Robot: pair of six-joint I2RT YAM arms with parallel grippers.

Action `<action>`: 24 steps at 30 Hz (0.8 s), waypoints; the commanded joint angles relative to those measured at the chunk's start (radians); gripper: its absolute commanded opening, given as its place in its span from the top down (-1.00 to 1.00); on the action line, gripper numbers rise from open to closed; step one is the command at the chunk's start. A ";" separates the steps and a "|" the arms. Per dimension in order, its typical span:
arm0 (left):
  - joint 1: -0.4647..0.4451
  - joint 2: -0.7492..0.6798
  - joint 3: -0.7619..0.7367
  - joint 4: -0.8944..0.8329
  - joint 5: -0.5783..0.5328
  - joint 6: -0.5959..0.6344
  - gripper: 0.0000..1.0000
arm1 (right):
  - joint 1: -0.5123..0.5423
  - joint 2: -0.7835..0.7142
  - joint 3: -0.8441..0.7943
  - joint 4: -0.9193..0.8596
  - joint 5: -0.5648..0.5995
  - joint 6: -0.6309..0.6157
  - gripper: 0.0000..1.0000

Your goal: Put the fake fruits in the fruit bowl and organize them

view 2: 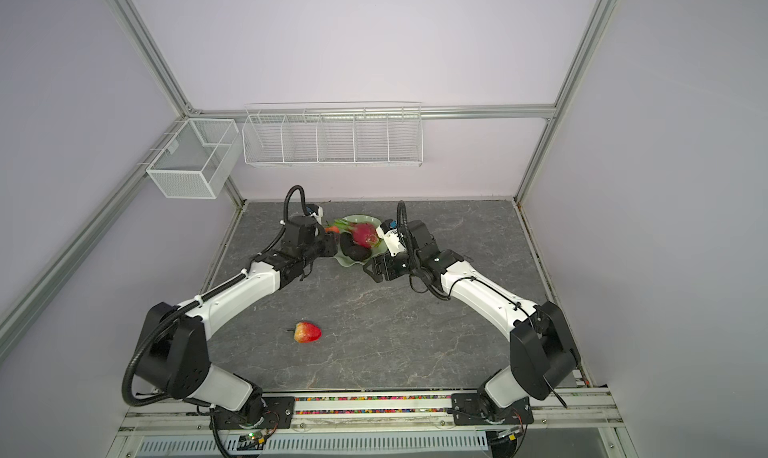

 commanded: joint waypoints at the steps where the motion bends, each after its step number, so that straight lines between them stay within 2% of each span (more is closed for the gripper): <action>1: 0.022 0.113 0.119 -0.022 -0.043 -0.014 -0.08 | 0.011 0.058 0.045 0.037 -0.032 0.003 -0.76; 10: 0.034 0.327 0.284 -0.054 -0.052 -0.031 -0.09 | 0.015 0.131 0.054 0.043 -0.002 0.017 -0.76; 24: 0.041 0.426 0.324 -0.075 -0.082 -0.054 -0.24 | 0.016 0.122 0.040 0.014 0.003 0.014 -0.76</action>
